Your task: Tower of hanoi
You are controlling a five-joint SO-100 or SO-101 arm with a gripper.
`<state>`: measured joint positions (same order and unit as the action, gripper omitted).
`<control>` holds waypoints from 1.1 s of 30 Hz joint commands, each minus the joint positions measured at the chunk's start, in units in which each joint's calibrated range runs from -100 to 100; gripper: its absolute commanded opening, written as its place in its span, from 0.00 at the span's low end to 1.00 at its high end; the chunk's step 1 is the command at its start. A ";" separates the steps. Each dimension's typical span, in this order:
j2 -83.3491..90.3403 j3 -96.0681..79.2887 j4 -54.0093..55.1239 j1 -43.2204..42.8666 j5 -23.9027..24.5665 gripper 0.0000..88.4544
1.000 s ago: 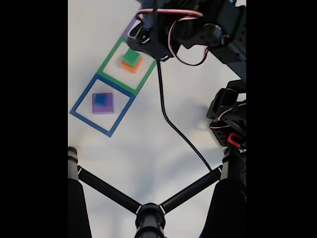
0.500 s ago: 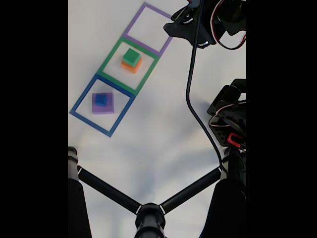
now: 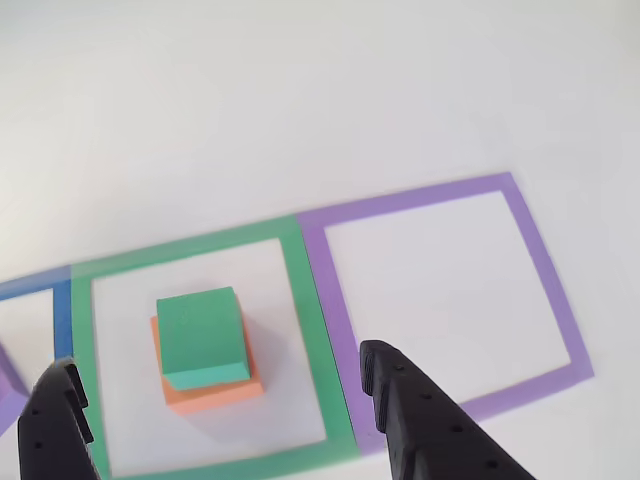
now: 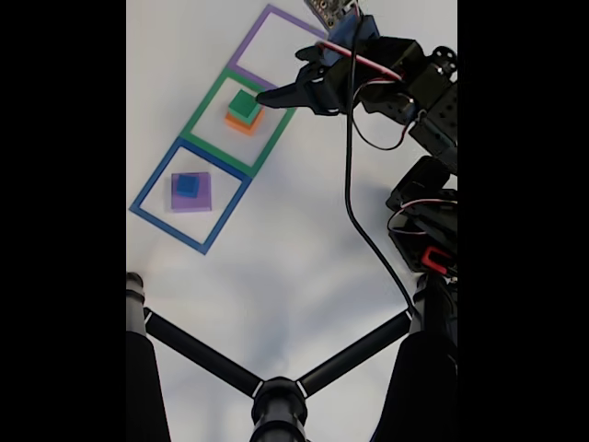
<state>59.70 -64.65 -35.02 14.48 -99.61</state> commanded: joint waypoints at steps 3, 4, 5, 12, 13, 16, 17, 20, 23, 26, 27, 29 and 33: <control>-6.41 -15.36 32.88 -1.40 -0.39 0.38; -8.50 -16.82 36.76 -1.63 -0.39 0.38; -10.66 -18.09 40.89 -2.01 -0.39 0.38; -27.01 -22.54 63.71 -3.77 -0.39 0.37; -29.17 -22.63 65.98 -3.84 -0.39 0.37; -35.26 -22.45 71.81 -4.07 -0.39 0.37; -37.58 -22.27 74.07 -4.30 -0.39 0.37; -42.31 -21.36 78.12 -4.99 -0.39 0.37; -46.16 -20.36 81.04 -5.67 -0.39 0.36; -49.60 -19.18 83.54 -6.28 -0.39 0.36; -50.88 -18.54 84.27 -6.44 -0.39 0.36; -53.21 -17.00 85.16 -6.74 -0.39 0.36; -56.65 -15.09 86.62 -6.97 -0.39 0.35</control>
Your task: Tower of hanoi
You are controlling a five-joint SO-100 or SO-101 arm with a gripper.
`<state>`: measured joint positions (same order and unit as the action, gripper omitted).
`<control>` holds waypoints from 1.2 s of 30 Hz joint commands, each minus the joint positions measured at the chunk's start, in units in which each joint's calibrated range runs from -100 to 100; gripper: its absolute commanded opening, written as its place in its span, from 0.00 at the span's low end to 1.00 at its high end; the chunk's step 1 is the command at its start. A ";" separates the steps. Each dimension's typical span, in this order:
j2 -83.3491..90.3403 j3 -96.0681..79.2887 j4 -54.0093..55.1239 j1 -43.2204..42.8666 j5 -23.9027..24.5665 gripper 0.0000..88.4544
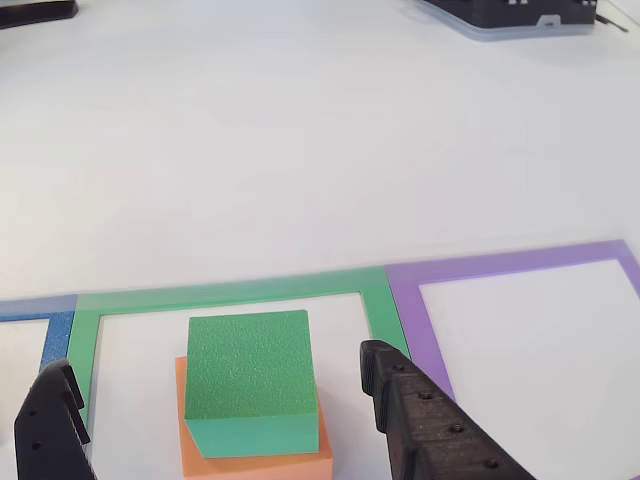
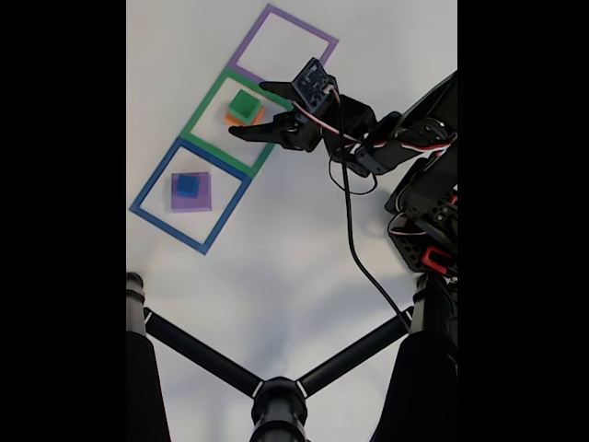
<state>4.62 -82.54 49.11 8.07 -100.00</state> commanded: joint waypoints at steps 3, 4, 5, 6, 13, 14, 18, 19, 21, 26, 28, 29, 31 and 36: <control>-3.50 3.71 2.97 -0.56 0.00 0.35; -3.98 3.89 3.22 -0.63 0.00 0.35; -4.54 4.07 3.46 -0.71 0.00 0.35; -5.02 4.16 3.70 -0.86 0.00 0.35; -7.98 4.80 5.32 -1.93 0.00 0.31; -8.30 4.89 5.32 -2.08 0.00 0.31; -8.94 5.35 5.48 -2.69 0.00 0.27; -9.11 5.53 5.48 -2.77 0.00 0.26; -9.43 5.89 5.48 -3.00 0.00 0.23; -9.75 6.80 5.32 -3.15 0.00 0.17; -9.83 7.16 5.16 -3.15 0.00 0.14; -9.83 7.25 5.08 -3.15 0.00 0.13; -9.83 7.53 4.92 -3.15 0.00 0.10; -9.27 8.43 3.54 -3.22 0.00 0.06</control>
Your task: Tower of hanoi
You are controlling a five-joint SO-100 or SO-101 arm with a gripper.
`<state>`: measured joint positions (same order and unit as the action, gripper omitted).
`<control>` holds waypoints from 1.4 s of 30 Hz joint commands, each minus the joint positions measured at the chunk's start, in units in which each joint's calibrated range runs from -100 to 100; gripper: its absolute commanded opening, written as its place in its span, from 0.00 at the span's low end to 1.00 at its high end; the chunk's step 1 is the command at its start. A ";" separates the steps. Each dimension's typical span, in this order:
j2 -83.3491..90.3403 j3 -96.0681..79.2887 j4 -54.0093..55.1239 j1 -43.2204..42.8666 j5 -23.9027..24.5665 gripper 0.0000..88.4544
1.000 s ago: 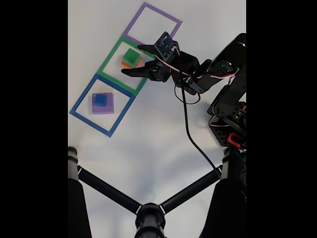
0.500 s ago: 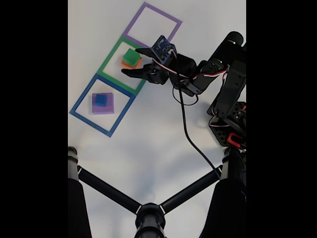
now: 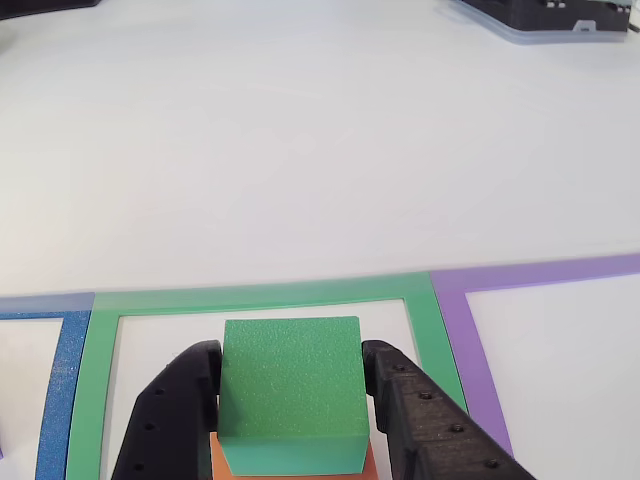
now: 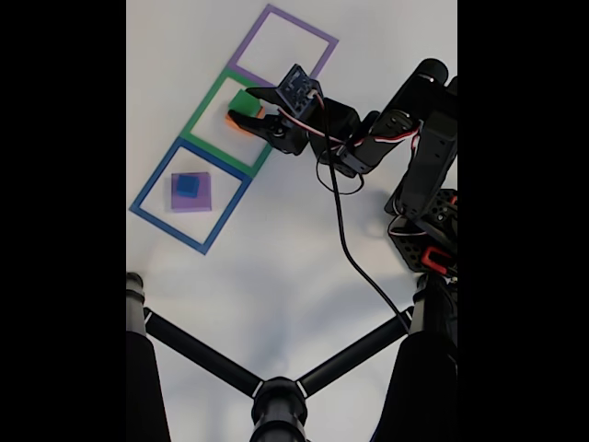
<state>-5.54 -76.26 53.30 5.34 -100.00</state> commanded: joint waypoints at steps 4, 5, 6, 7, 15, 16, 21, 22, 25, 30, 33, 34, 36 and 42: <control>2.58 2.25 -1.71 -0.66 0.00 0.06; 3.62 2.25 -2.76 -0.66 0.00 0.06; 4.90 2.25 -3.97 -0.66 0.00 0.06; 6.74 2.25 -5.75 -0.66 0.00 0.05; 26.70 6.52 -32.62 1.48 0.00 0.04; 29.02 7.79 -36.91 1.94 0.00 0.04; 40.00 19.97 -65.40 5.37 0.00 0.04; 41.20 23.78 -71.64 5.98 0.00 0.04; 43.28 37.78 -91.47 8.19 0.00 0.04; 40.72 65.49 -119.71 11.01 0.00 0.04; 38.07 78.94 -131.37 12.46 0.00 0.04; 37.51 82.30 -134.61 12.99 0.00 0.04; 37.35 86.39 -138.82 14.06 0.00 0.04; 37.43 95.29 -147.23 18.18 0.00 0.04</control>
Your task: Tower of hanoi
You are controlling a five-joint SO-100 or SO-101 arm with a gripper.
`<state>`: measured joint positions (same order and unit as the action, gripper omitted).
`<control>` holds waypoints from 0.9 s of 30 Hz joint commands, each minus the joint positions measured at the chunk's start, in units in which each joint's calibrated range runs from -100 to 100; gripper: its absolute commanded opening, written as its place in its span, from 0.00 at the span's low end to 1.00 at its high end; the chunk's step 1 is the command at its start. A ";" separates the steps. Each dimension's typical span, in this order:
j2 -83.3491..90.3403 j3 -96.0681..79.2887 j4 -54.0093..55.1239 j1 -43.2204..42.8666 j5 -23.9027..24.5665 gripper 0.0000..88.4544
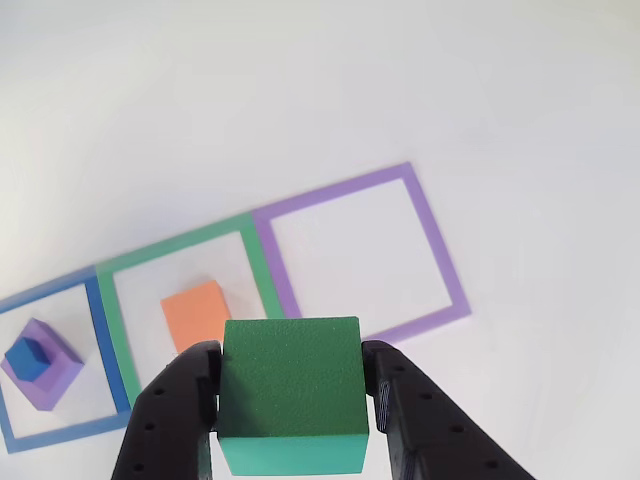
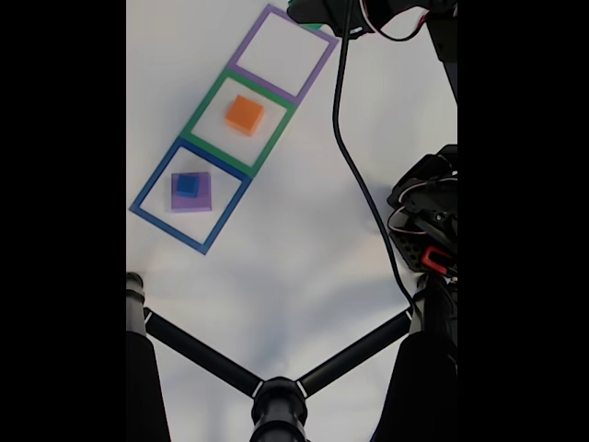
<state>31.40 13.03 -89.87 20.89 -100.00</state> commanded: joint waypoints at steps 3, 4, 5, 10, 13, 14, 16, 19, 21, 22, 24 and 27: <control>0.49 5.91 -5.11 4.92 0.00 0.04; 0.49 5.37 -5.11 5.75 0.00 0.04; 0.73 4.37 -5.11 6.82 0.00 0.04; 3.93 -7.63 -0.01 12.77 0.00 0.05; 8.10 -21.62 9.94 16.20 0.00 0.05; 9.38 -26.53 13.58 17.19 0.00 0.05; 11.71 -36.07 22.00 18.72 0.00 0.05; 13.31 -49.33 36.41 19.63 0.00 0.05; 13.07 -55.97 45.31 19.63 0.00 0.05; 12.51 -58.97 50.01 19.56 0.00 0.05; 9.86 -62.60 57.78 19.10 0.00 0.05; 5.14 -68.14 71.78 18.49 0.00 0.05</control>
<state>40.05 -50.19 -35.97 39.94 -100.00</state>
